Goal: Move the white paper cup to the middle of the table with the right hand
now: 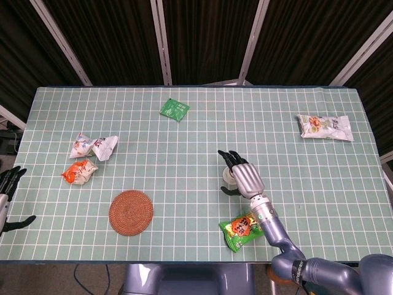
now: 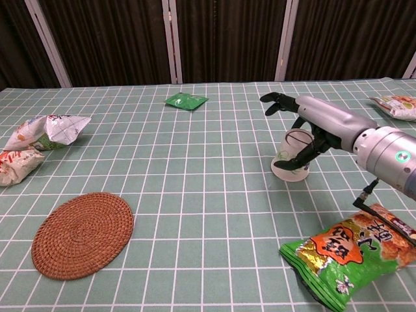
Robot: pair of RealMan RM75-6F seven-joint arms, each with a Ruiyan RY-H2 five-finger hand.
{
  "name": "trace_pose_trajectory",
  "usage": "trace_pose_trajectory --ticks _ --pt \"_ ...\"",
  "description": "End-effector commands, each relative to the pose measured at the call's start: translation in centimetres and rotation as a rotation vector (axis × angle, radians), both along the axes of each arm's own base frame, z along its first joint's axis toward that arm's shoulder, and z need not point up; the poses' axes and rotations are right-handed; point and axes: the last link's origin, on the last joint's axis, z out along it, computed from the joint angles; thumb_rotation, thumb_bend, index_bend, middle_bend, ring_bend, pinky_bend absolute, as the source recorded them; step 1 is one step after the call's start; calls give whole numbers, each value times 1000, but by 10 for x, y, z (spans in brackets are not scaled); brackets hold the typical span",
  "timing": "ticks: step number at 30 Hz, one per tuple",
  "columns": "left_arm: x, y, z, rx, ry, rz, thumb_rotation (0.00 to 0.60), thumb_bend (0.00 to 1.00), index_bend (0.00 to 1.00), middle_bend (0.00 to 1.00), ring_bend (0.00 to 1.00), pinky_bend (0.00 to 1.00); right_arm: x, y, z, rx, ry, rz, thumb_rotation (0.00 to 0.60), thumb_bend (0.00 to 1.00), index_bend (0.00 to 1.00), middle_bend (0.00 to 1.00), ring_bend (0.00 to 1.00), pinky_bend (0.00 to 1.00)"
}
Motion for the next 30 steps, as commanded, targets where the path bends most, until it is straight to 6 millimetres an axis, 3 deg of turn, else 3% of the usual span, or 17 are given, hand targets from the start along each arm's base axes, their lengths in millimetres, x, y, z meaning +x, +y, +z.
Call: trace_pose_trajectory --ticks 1,5,11,16,20,25,30 --pt "0 0 0 0 -1 -1 600 0 0 0 0 0 2 4 3 -7 -4 14 600 129 0 112 65 231" --pt "0 -1 1 -1 -3 -1 600 0 0 0 0 0 6 9 13 -28 -8 59 600 126 0 88 38 166" --pt "2 -4 3 3 -12 -8 600 0 0 0 0 0 -1 19 45 -79 18 132 600 118 0 54 0 55" --pt "4 -7 8 15 -19 -27 600 0 0 0 0 0 -25 39 86 -129 59 168 600 103 0 36 0 1" --pt "6 -10 9 35 0 -46 600 0 0 0 0 0 -55 59 120 -209 145 197 600 14 0 0 0 0" --pt "9 -8 6 70 40 -92 600 0 0 0 0 0 -85 89 145 -222 143 82 600 0 0 0 0 0" --pt "10 -8 -1 86 61 -124 600 0 0 0 0 0 -102 118 165 -242 122 -25 600 0 0 0 0 0"
